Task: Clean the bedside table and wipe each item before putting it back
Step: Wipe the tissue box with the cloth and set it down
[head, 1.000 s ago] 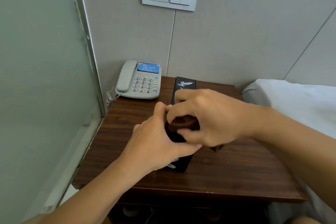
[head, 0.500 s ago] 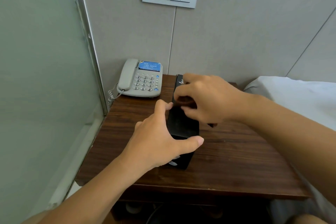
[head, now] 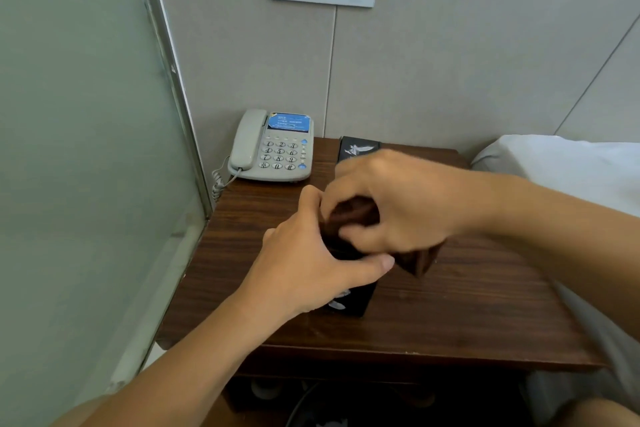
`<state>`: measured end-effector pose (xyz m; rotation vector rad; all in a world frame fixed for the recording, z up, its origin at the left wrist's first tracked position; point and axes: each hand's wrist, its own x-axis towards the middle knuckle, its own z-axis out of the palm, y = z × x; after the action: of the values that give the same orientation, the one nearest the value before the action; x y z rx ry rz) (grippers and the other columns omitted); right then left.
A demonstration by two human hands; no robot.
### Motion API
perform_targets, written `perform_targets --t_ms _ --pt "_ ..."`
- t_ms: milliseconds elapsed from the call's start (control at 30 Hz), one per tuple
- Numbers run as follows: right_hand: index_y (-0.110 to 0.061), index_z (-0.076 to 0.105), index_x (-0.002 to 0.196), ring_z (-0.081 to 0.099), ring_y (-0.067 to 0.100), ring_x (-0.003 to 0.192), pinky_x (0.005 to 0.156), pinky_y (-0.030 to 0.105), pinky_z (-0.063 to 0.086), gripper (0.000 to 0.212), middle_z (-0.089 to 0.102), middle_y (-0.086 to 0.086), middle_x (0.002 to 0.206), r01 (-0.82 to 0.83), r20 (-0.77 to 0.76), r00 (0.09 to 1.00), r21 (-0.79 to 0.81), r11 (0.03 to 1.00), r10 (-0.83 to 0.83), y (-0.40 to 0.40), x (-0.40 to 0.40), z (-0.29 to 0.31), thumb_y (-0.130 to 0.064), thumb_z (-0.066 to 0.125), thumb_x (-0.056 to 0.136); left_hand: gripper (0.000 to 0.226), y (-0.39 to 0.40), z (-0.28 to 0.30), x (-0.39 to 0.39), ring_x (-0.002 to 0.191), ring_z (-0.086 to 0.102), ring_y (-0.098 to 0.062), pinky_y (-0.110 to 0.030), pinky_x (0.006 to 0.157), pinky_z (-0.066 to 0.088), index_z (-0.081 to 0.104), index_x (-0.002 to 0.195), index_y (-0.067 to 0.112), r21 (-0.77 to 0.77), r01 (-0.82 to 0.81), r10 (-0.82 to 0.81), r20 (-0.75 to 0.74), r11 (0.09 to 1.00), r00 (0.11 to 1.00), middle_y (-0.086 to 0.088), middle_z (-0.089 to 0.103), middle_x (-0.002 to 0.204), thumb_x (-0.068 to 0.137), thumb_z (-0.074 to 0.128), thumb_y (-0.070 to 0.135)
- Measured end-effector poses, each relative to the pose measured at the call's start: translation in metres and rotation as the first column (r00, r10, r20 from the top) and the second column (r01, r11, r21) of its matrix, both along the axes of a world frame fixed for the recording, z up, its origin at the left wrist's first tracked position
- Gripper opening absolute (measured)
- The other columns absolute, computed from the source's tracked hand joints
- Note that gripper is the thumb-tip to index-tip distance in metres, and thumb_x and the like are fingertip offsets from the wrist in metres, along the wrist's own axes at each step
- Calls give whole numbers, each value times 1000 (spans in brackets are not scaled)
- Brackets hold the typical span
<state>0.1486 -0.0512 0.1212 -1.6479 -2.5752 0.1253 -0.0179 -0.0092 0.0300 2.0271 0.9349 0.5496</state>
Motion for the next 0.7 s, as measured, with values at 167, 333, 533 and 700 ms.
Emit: perform_targets --t_ms 167,333,533,700 --pt "-32 70 105 48 8 75 66 37 52 22 55 -9 92 77 107 990 145 986 -93 4 5 -4 -35 67 83 75 1 1 1 107 61 -4 -47 94 53 35 107 49 5 -9 9 1 1000 1000 24 62 104 55 79 81" --pt "-33 71 107 57 11 80 73 35 53 25 58 -11 91 80 -12 997 37 996 -79 4 4 -2 -37 68 82 74 0 -1 1 105 61 -2 -47 96 52 37 109 47 0 -12 12 4 1000 1000 24 62 101 57 81 76" --pt "-32 70 103 51 6 74 67 27 46 21 52 -12 87 38 36 999 52 998 -40 -3 -3 -4 -32 70 82 79 1 -1 0 105 62 -2 -46 98 52 36 112 48 -2 -8 9 19 1000 1000 23 65 102 54 81 77" --pt "-28 69 103 59 10 80 77 35 54 18 61 -9 89 182 -71 982 72 981 -178 13 18 -5 -32 70 86 87 3 -4 1 120 56 -18 -48 96 54 31 119 52 -24 -16 16 -22 1000 1000 26 55 114 52 77 83"
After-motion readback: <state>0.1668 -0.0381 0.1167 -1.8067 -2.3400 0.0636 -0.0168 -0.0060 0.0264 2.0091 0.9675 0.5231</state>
